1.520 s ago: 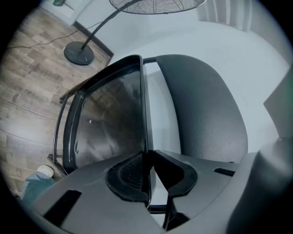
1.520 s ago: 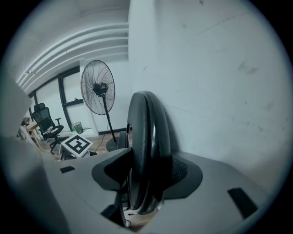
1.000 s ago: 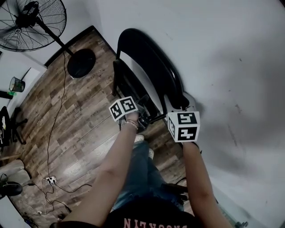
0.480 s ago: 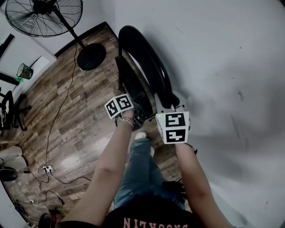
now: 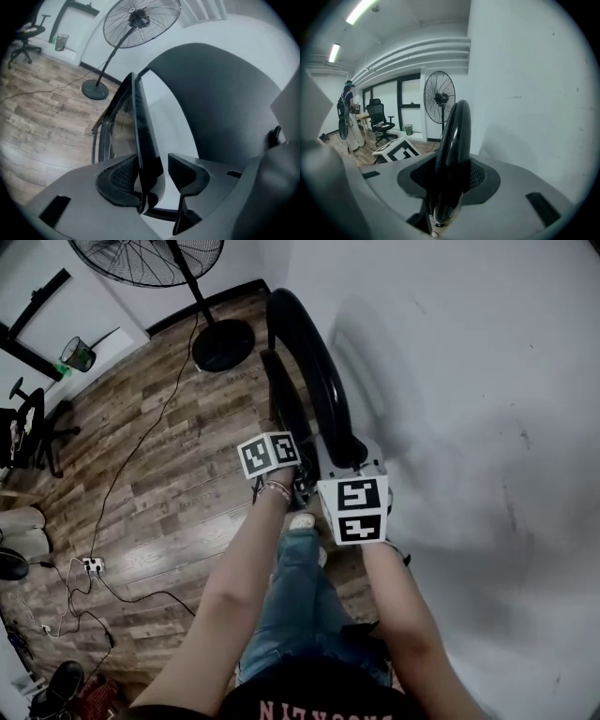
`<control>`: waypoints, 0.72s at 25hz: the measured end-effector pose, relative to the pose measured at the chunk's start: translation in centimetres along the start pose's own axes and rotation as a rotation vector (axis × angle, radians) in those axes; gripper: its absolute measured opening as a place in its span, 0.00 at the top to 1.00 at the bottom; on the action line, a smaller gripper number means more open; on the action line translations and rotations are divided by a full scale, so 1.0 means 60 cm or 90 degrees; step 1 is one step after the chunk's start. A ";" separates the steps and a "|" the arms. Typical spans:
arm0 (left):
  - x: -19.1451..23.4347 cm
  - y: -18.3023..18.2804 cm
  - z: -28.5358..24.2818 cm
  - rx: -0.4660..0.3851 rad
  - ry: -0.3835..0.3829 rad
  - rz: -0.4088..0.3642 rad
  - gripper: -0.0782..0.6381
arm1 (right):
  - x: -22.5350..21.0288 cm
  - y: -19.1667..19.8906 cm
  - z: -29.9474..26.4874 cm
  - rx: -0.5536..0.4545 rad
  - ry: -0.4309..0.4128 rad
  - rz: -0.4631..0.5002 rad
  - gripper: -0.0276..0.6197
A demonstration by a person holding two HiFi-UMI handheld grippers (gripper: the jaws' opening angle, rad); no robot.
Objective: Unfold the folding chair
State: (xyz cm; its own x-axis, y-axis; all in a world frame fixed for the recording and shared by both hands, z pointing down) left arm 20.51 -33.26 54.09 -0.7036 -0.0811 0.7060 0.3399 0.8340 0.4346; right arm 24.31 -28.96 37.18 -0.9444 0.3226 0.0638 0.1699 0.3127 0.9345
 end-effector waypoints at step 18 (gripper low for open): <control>0.073 -0.021 0.091 -0.039 -0.113 -0.100 0.62 | 0.089 -0.031 -0.006 0.003 -0.047 0.042 0.76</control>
State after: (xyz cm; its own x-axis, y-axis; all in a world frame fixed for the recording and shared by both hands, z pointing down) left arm 13.61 -31.66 53.57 -0.8476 -0.1048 0.5201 0.2512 0.7842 0.5674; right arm 18.85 -28.15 35.94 -0.9082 0.4068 0.0987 0.2318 0.2924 0.9278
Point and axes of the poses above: the fingertips, and each gripper's own axes: z backward along the fingers, x to its left, y out of its underside, the point moved 1 cm from there along z, backward along the fingers, and after that the axes turned 5 degrees about -x, right-handed, at the moved point
